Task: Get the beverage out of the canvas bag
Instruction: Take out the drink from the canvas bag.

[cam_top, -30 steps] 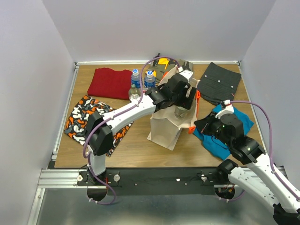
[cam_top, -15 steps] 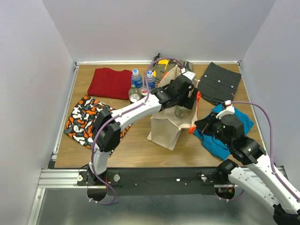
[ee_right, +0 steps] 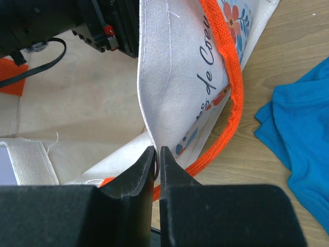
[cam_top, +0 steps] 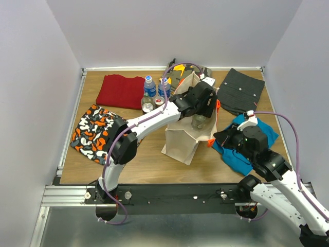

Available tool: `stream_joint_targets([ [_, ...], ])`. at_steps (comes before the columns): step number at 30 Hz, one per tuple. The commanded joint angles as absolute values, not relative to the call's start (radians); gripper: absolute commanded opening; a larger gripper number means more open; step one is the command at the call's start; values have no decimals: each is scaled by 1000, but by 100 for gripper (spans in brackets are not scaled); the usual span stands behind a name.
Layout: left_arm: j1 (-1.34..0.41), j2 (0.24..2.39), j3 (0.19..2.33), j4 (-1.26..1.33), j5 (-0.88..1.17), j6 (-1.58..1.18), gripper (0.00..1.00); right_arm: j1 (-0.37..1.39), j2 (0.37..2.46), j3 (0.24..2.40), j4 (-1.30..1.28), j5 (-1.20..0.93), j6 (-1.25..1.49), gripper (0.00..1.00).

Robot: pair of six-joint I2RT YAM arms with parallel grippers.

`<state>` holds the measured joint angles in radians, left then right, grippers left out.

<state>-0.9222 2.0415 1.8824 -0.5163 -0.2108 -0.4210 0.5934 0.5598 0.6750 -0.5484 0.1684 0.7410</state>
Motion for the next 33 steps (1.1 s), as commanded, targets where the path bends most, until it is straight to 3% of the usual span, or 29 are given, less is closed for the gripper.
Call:
stream_joint_targets([
  [1,-919,2043,1852,-520,-261,-443,89,589,552,653,-606,216,733,17],
  [5,-919,2054,1856,-523,-259,-442,82,589,554,653,-604,216,732,17],
  [10,-919,2054,1850,-509,-250,-443,82,589,554,653,-606,216,733,17],
  [17,-919,2059,1855,-509,-247,-443,67,589,555,653,-606,218,733,17],
  [28,-919,2065,1868,-514,-256,-437,63,589,555,652,-604,221,735,17],
  [30,-919,2072,1885,-528,-256,-430,56,589,557,650,-603,219,735,17],
  [33,-919,2083,1907,-543,-259,-425,54,589,558,650,-601,216,732,17],
])
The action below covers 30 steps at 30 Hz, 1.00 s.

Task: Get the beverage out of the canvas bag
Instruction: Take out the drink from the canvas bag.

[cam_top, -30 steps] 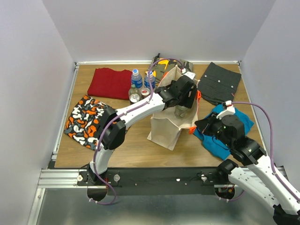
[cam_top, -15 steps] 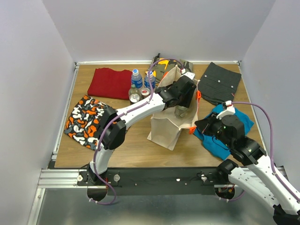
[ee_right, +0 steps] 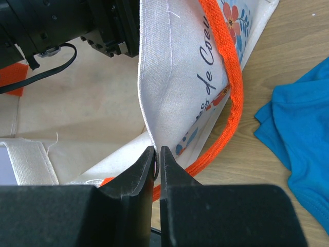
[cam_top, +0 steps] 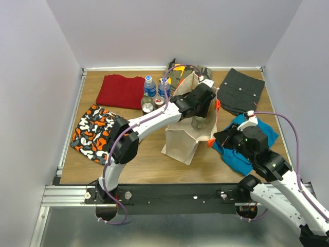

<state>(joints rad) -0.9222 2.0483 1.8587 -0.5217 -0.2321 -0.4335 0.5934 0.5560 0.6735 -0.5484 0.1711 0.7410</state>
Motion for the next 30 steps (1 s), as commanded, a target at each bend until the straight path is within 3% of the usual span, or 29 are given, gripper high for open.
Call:
stream_joint_targets([
  [1,-919,2086,1910,-545,-259,-425,54,589,558,652,-601,218,732,17],
  [6,-919,2091,1919,-548,-256,-425,60,589,557,650,-601,218,733,17],
  [13,-919,2094,1934,-554,-262,-422,59,588,557,650,-601,218,733,17],
  [18,-919,2089,1933,-551,-262,-422,50,589,558,649,-601,218,732,17],
  [20,-919,2088,1933,-551,-262,-422,40,589,558,649,-601,219,733,17],
  [28,-919,2082,1921,-543,-259,-423,35,589,557,652,-600,218,733,17],
  [30,-919,2079,1921,-543,-259,-425,30,589,557,650,-601,216,733,18],
])
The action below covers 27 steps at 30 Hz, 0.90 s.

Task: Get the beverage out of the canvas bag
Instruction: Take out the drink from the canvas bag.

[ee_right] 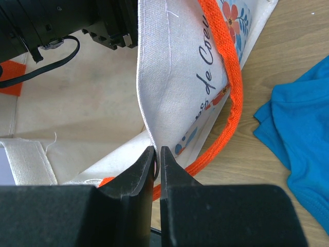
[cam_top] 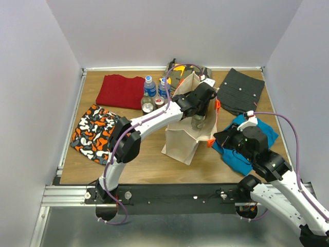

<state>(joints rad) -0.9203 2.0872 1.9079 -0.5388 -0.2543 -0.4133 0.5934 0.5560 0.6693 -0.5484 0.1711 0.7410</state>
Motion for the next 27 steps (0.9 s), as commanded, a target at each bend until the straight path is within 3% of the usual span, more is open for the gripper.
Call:
stream_joint_targets([
  [1,-919,2080,1921,-543,-259,-422,26,589,557,650,-601,219,733,17],
  [4,-919,2079,1924,-548,-255,-422,10,589,557,649,-601,218,733,18],
  [5,-919,2079,1924,-549,-252,-422,0,589,557,649,-601,218,733,18],
  [27,-925,1950,1951,-633,-273,-360,0,589,551,647,-600,219,733,18],
])
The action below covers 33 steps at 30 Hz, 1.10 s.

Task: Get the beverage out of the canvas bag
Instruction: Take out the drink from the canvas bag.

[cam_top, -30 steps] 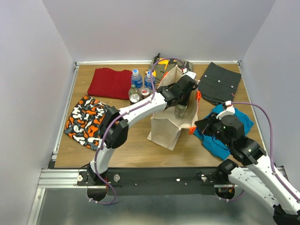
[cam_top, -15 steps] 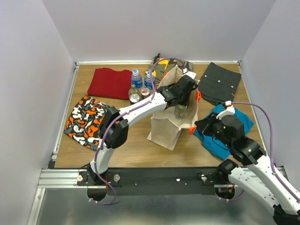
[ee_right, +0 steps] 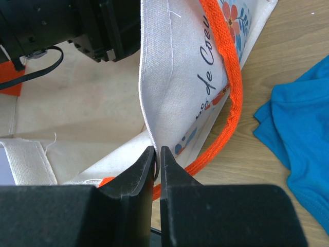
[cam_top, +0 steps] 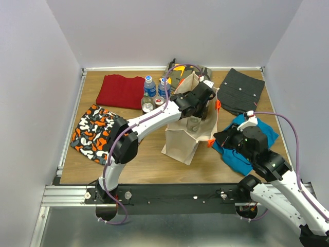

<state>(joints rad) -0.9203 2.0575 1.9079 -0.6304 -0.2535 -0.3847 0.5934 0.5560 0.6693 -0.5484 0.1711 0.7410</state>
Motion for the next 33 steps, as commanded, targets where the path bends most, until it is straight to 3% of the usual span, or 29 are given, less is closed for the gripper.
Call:
stream_joint_targets([
  [1,-925,1944,1950,-635,-275,-357,0,589,549,647,-600,218,733,18],
  [33,-928,1769,2051,-738,-210,-339,0,589,554,649,-600,216,730,18],
])
